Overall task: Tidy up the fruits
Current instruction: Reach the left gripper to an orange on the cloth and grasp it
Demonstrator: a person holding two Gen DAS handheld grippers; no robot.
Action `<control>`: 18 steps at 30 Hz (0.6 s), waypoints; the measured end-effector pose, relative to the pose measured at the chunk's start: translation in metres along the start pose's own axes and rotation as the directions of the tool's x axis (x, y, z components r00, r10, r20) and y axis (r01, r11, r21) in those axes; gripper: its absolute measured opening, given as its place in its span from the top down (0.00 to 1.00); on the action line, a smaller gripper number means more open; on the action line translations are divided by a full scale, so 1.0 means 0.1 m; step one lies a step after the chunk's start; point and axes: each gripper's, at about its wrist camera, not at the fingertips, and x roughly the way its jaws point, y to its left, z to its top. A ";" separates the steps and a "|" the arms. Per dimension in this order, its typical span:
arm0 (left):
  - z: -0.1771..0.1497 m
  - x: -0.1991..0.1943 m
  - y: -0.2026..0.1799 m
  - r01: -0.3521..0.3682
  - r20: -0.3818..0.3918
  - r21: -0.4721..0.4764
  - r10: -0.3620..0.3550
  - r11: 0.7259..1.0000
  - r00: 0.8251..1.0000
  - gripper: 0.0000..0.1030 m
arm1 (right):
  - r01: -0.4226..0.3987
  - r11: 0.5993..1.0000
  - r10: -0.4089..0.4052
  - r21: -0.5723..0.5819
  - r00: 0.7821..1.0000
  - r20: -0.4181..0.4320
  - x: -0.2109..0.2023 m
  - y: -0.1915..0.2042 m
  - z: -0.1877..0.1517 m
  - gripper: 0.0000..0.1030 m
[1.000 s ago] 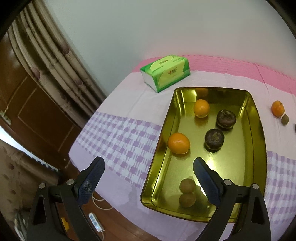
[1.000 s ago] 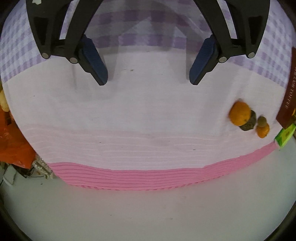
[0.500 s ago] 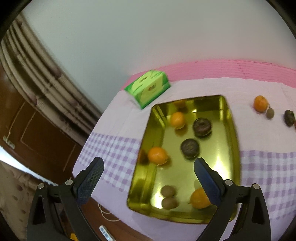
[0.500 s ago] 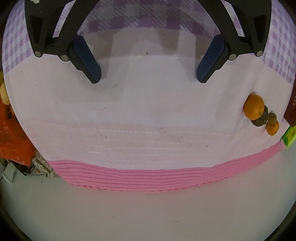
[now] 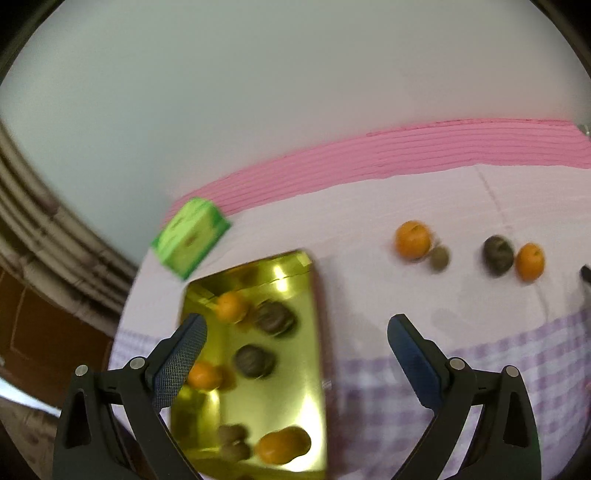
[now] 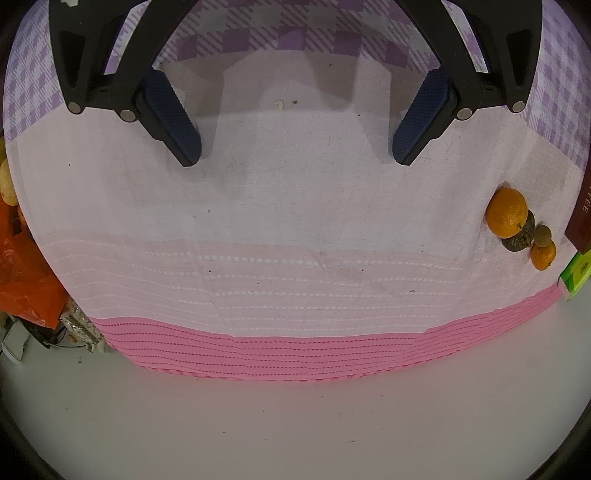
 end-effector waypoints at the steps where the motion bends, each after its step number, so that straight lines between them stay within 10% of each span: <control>1: 0.08 0.04 -0.06 0.016 -0.003 0.004 -0.016 1.000 1.000 0.05 | 0.000 1.000 0.000 0.000 1.000 0.000 0.00 0.00 0.00 0.00; 9: 0.46 0.36 -0.36 0.099 -0.051 0.019 -0.098 0.995 0.994 0.05 | 0.000 1.000 0.000 0.000 1.000 0.000 0.00 0.01 0.00 0.00; 18: 0.79 0.97 -0.42 0.295 -0.189 -0.125 -0.314 0.947 0.930 0.05 | 0.001 1.000 -0.001 -0.001 1.000 0.000 0.00 0.01 0.00 0.00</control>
